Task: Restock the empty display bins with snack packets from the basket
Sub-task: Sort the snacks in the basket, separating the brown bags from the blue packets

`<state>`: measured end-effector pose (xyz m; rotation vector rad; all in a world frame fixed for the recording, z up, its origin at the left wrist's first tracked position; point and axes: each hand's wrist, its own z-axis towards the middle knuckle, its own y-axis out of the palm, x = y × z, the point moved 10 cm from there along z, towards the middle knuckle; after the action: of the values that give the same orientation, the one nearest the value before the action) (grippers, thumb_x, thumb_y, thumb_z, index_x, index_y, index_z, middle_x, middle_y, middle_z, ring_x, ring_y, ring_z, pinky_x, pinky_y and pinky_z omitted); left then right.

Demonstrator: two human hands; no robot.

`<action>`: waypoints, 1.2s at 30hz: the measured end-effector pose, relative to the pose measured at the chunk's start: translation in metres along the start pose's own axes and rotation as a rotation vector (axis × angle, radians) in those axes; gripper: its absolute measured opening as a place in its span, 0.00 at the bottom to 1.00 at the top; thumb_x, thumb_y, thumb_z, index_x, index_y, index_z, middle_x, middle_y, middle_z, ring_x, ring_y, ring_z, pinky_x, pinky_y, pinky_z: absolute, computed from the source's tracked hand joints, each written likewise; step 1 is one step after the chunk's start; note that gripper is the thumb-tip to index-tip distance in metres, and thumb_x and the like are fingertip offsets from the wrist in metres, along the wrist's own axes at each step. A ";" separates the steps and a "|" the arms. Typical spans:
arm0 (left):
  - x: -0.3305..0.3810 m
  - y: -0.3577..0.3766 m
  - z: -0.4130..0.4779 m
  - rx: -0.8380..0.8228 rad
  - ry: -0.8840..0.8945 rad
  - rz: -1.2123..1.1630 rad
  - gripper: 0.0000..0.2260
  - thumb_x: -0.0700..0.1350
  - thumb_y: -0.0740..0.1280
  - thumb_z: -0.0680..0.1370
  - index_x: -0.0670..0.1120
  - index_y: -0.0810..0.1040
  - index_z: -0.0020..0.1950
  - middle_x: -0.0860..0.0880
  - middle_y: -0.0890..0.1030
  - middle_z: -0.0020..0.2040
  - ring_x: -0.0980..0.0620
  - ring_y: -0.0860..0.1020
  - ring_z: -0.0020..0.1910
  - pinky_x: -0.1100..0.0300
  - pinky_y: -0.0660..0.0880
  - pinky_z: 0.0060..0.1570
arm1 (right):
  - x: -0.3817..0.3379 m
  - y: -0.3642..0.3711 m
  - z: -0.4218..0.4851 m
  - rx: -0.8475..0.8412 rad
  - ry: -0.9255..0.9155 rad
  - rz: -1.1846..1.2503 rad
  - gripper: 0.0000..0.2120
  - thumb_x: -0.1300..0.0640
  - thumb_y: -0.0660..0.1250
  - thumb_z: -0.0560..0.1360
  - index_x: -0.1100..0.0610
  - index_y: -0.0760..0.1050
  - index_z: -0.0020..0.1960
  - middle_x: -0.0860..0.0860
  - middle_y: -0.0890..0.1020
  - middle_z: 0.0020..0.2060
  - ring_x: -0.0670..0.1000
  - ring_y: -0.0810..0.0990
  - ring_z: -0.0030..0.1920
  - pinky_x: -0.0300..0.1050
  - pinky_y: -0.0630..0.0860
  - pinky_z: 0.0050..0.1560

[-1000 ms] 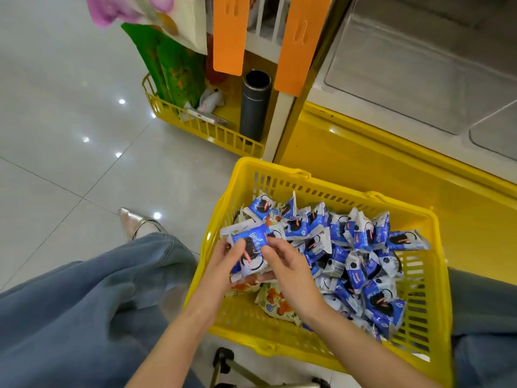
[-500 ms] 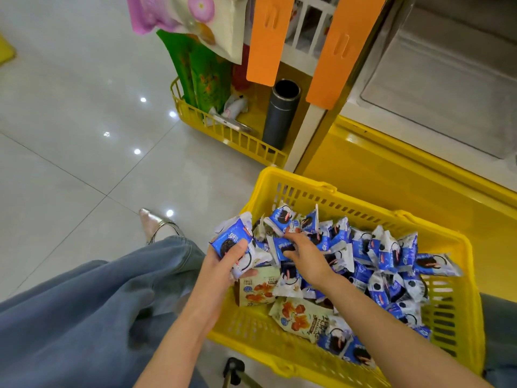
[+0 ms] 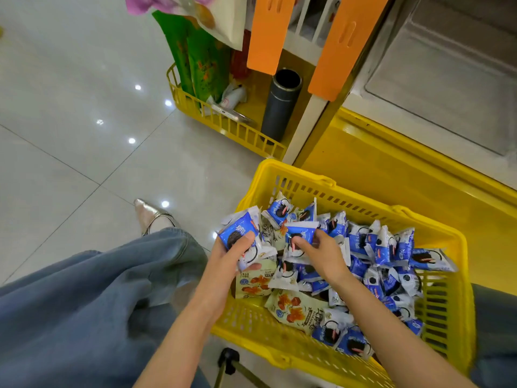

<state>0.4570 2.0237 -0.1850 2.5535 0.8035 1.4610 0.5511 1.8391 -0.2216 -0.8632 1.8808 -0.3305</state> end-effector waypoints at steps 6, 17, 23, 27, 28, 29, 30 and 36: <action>-0.002 0.011 -0.005 0.013 -0.034 0.033 0.18 0.50 0.69 0.70 0.54 0.75 0.60 0.53 0.84 0.51 0.51 0.82 0.52 0.43 0.74 0.58 | 0.042 0.041 -0.031 -0.140 0.236 -0.193 0.13 0.51 0.64 0.78 0.61 0.67 0.53 0.61 0.72 0.54 0.55 0.72 0.48 0.45 0.68 0.45; -0.004 0.007 -0.009 -0.005 -0.018 0.077 0.16 0.51 0.69 0.69 0.55 0.74 0.56 0.51 0.85 0.47 0.52 0.83 0.47 0.54 0.80 0.44 | 0.030 0.045 -0.046 -0.077 0.244 0.208 0.28 0.56 0.71 0.73 0.58 0.63 0.69 0.55 0.73 0.64 0.55 0.74 0.61 0.48 0.73 0.61; -0.011 0.041 -0.007 -0.006 0.001 0.332 0.10 0.50 0.67 0.75 0.58 0.70 0.53 0.58 0.79 0.49 0.62 0.79 0.43 0.67 0.76 0.33 | 0.015 -0.043 -0.072 0.022 0.078 0.316 0.26 0.53 0.69 0.74 0.47 0.54 0.62 0.40 0.68 0.49 0.42 0.73 0.49 0.29 0.72 0.41; -0.015 0.132 0.006 -0.177 0.037 0.480 0.12 0.53 0.67 0.75 0.55 0.67 0.54 0.54 0.74 0.51 0.60 0.75 0.42 0.66 0.77 0.33 | 0.040 -0.137 -0.072 0.300 0.083 0.307 0.30 0.57 0.68 0.75 0.56 0.53 0.68 0.46 0.71 0.46 0.43 0.73 0.44 0.29 0.69 0.39; -0.016 0.157 0.011 -0.197 0.068 0.548 0.12 0.53 0.67 0.75 0.52 0.68 0.54 0.51 0.73 0.52 0.57 0.75 0.42 0.61 0.78 0.38 | 0.049 -0.159 -0.070 0.372 0.098 0.280 0.32 0.59 0.69 0.74 0.58 0.52 0.70 0.47 0.73 0.44 0.41 0.73 0.39 0.32 0.70 0.37; -0.020 0.181 0.015 -0.214 0.100 0.630 0.14 0.53 0.67 0.75 0.49 0.69 0.56 0.48 0.72 0.53 0.53 0.75 0.44 0.56 0.78 0.44 | 0.058 -0.179 -0.069 0.431 0.120 0.237 0.34 0.59 0.69 0.74 0.60 0.53 0.71 0.47 0.74 0.42 0.41 0.73 0.36 0.37 0.70 0.36; -0.027 0.206 0.019 -0.232 0.123 0.723 0.17 0.54 0.67 0.75 0.46 0.70 0.59 0.47 0.70 0.54 0.50 0.75 0.47 0.54 0.75 0.48 | 0.066 -0.197 -0.068 0.465 0.147 0.174 0.34 0.57 0.70 0.73 0.60 0.54 0.72 0.47 0.75 0.42 0.42 0.73 0.35 0.40 0.70 0.35; -0.077 0.288 0.032 -0.370 0.243 1.235 0.27 0.56 0.61 0.78 0.40 0.62 0.70 0.40 0.68 0.66 0.42 0.67 0.65 0.50 0.68 0.63 | 0.104 -0.230 -0.048 0.370 0.204 -0.190 0.29 0.53 0.67 0.76 0.62 0.62 0.72 0.59 0.73 0.66 0.59 0.73 0.63 0.50 0.71 0.59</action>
<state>0.5666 1.7448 -0.1668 2.5701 -1.1910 1.8634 0.5798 1.5972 -0.1389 -0.7760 1.8424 -0.8828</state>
